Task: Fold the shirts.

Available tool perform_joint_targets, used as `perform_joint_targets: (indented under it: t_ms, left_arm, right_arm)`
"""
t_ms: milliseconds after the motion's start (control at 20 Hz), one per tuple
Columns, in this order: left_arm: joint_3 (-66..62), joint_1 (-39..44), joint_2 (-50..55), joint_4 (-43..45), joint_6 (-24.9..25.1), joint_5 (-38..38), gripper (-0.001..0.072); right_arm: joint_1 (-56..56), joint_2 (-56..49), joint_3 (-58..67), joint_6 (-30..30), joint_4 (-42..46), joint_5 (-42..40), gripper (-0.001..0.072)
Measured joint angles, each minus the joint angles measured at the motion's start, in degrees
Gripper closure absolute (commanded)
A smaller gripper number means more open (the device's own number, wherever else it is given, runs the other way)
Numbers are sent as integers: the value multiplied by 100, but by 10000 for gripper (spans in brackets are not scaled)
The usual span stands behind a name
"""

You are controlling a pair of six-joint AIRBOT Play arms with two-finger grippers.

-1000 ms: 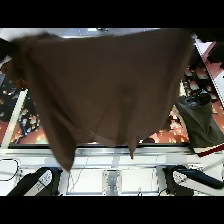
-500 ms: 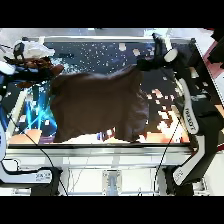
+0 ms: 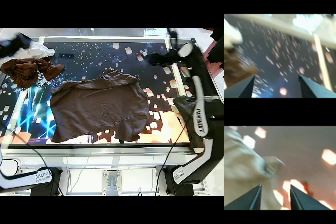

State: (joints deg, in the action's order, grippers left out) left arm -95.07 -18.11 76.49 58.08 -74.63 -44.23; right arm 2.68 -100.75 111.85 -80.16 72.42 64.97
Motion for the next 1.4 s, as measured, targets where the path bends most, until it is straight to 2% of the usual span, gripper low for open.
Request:
perform_joint_targets:
  t_ms: [200,400,500,650,900,1150,1400]
  left_arm:
    - [608,-861,-1102,929,-350,-896,86]
    - [2876,-1849,-2664,1163,-651,-1137,86]
    - [4063,-2107,-3447,953,-708,-1167,86]
    - [5311,-2288,-4356,420,-748,-1338,86]
    - [5984,-2374,-4911,-302,-610,-1716,86]
    - [6120,-2393,-5025,-734,-472,-1947,86]
    - [6151,-2393,-5045,-905,-334,-1996,86]
  right_arm:
    - [608,608,-463,20,264,1187,308]
    - [907,1268,-2107,170,181,1467,308]
    - [966,1718,-3338,247,-59,1161,308]
    - [1008,2441,-5272,387,-870,337,307]
    - [1021,3005,-7418,632,-2734,-772,306]
    - [1019,3115,-8229,938,-4172,-1663,306]
    - [1012,3073,-8397,1110,-4662,-1969,307]
